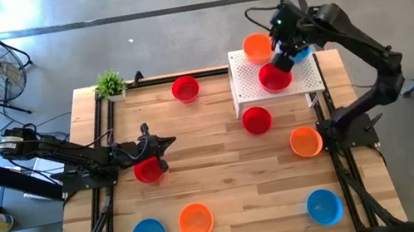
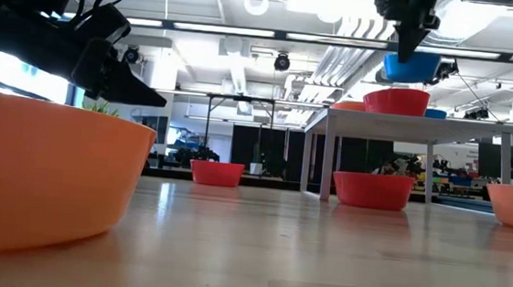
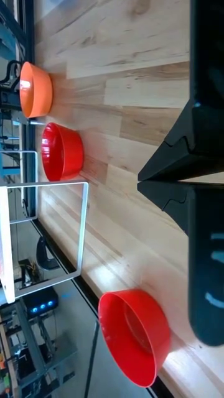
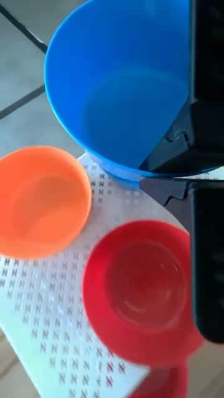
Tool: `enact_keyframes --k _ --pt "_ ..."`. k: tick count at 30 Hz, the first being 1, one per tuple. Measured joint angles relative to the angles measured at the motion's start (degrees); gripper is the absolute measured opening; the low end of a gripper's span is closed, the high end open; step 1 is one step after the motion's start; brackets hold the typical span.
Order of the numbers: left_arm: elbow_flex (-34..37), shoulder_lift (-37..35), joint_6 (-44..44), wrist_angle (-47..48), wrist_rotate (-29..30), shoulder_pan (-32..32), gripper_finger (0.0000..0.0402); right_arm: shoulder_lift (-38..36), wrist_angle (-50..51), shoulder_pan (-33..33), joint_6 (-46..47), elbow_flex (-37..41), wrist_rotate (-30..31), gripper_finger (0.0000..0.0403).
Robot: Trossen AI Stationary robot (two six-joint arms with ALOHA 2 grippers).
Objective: Pick & Place Mini bowls
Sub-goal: Stack the blue bowl on top of the blue bowl on the shelf
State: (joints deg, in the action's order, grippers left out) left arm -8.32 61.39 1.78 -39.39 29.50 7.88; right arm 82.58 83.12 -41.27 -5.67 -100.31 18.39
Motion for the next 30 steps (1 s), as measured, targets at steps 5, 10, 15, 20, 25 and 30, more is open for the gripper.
enact_keyframes --k 5,10,15,20,25,30 --pt "0.0 -0.01 -0.01 0.08 -0.02 0.0 0.0001 1.48 -0.1 -4.69 -0.42 0.0 -2.55 0.0" --pt "0.01 -0.01 0.0 0.08 -0.05 0.0 0.0001 2.15 0.02 -6.51 0.13 0.0 -4.75 0.0" --pt "0.0 -0.01 0.03 0.09 -0.17 0.0 0.0001 2.71 -0.36 -7.98 0.36 0.0 -5.39 0.0" --pt "-0.02 -0.01 0.2 0.08 -0.66 0.0 0.0001 2.67 -0.66 -9.61 0.7 0.0 -7.14 0.0" --pt "-0.02 -0.01 0.2 0.08 -0.66 0.0 0.0001 2.54 -2.37 -10.29 1.06 2.22 -7.34 0.0" --pt "0.01 0.0 0.2 0.08 -0.68 0.0 0.0001 2.69 -5.45 -10.87 -1.64 8.47 -7.4 0.0"
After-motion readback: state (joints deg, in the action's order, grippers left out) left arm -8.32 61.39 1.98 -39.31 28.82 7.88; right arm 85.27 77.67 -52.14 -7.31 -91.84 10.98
